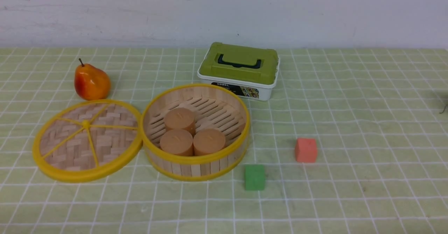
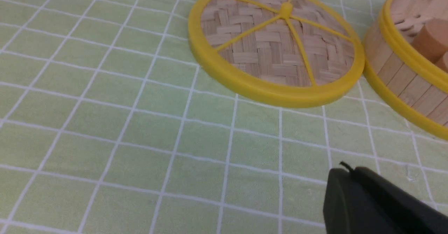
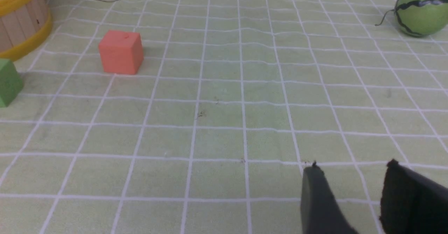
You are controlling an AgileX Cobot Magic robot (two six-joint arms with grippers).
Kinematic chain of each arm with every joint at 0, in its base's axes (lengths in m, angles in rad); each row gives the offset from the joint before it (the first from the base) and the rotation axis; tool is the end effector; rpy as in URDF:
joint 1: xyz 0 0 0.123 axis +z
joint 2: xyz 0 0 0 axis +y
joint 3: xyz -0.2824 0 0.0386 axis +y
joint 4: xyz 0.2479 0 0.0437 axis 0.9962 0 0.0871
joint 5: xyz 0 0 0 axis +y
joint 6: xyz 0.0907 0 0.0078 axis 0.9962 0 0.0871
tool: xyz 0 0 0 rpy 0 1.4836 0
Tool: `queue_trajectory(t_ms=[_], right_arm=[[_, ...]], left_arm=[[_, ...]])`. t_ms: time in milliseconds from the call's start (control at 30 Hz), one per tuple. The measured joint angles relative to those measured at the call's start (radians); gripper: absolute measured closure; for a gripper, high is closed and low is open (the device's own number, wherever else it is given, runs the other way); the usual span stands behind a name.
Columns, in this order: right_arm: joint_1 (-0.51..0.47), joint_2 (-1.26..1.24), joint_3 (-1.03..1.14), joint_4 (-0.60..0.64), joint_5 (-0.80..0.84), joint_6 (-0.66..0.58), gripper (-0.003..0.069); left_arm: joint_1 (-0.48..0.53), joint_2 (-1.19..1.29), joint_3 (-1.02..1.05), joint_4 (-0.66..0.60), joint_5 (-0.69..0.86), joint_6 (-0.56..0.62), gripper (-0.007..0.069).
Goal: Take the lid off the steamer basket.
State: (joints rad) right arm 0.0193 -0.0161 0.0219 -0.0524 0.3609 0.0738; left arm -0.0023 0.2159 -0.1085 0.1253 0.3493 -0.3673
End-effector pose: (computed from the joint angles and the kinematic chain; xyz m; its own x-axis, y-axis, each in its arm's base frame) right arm 0.0527 -0.0007 0.1741 -0.2753 0.0195 -0.9611 0.0053 0.9998 0.0187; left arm 0.0684 0.0038 0.2053 -0.3384 -0.2459 -0.9083 -0.1250 0.9684 -0.2156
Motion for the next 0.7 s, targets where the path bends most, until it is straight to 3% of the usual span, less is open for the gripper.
queue_trajectory(t_ms=[200, 400, 700], right_arm=[[0.0, 0.0, 0.0, 0.0, 0.0, 0.0, 0.0418], [0.0, 0.0, 0.0, 0.0, 0.0, 0.0, 0.0418], [0.0, 0.0, 0.0, 0.0, 0.0, 0.0, 0.0418]], left_arm=[[0.0, -0.213, 0.128, -0.002, -0.058, -0.009, 0.0637], [0.0, -0.227, 0.136, -0.003, 0.029, -0.047, 0.0637], [0.0, -0.227, 0.137, -0.048, 0.046, 0.112, 0.0637]])
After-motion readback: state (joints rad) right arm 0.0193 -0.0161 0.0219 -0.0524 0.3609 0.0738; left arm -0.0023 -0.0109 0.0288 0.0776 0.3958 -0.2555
